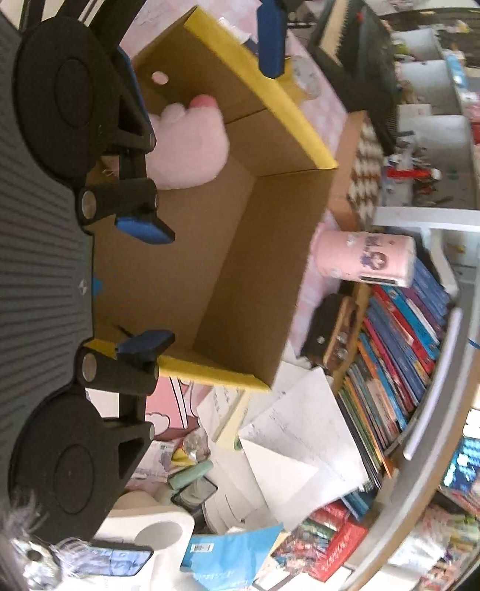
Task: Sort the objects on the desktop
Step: 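Open the left gripper to drop the pig into the box while the right gripper releases the pouch, then withdraw both open grippers from the yellow box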
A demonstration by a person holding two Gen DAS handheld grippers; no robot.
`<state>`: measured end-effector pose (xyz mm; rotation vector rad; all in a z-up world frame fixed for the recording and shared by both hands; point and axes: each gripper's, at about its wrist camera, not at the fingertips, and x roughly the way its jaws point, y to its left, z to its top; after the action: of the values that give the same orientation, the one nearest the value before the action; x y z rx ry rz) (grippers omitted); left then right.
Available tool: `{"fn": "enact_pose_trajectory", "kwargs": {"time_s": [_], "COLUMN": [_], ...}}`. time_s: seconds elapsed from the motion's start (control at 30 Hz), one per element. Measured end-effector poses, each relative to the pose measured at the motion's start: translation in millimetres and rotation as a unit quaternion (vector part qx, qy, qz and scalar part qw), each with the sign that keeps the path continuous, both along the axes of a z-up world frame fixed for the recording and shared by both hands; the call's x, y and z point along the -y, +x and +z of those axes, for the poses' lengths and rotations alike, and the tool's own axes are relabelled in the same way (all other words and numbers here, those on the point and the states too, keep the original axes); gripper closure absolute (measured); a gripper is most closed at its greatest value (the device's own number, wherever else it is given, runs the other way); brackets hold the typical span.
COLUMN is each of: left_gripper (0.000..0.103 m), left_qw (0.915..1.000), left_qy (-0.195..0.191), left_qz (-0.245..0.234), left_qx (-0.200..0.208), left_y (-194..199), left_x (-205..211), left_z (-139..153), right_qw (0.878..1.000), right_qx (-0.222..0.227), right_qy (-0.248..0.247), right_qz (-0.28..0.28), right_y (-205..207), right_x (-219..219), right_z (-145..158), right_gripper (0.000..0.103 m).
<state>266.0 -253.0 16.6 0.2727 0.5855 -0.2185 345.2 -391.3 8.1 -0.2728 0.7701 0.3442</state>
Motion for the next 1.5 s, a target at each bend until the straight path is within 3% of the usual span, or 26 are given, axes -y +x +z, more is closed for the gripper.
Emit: {"fn": "enact_pose_trajectory", "kwargs": {"time_s": [0.17, 0.43, 0.5, 0.77, 1.03, 1.5], "left_gripper": [0.004, 0.004, 0.004, 0.004, 0.004, 0.004], "left_qw": [0.9996, 0.9963, 0.9947, 0.9915, 0.9921, 0.9946], "left_qy": [-0.015, -0.047, -0.055, -0.068, -0.064, -0.052], "left_qz": [0.021, 0.061, 0.075, 0.096, 0.101, 0.088], "left_qx": [0.011, 0.039, 0.044, 0.055, 0.037, 0.016], "left_y": [-17.1, -53.9, -61.9, -94.4, -126.4, -180.8], "left_x": [-10.1, -41.3, -49.5, -78.3, -114.9, -172.2], "left_z": [15.9, 33.5, 34.5, 31.7, 20.4, -6.2], "right_qw": [0.998, 0.984, 0.979, 0.965, 0.953, 0.961], "right_qx": [0.046, 0.133, 0.145, 0.175, 0.172, 0.101], "right_qy": [0.032, 0.093, 0.105, 0.123, 0.127, 0.107], "right_qz": [-0.024, -0.078, -0.093, -0.150, -0.214, -0.233], "right_y": [-28.1, -87.3, -101.2, -154.4, -200.1, -264.8], "right_x": [8.3, 16.1, 15.5, -1.3, -32.5, -119.0], "right_z": [22.2, 57.1, 60.8, 57.5, 38.2, -0.2], "right_gripper": [0.051, 0.031, 0.023, 0.021, 0.020, 0.012]}}
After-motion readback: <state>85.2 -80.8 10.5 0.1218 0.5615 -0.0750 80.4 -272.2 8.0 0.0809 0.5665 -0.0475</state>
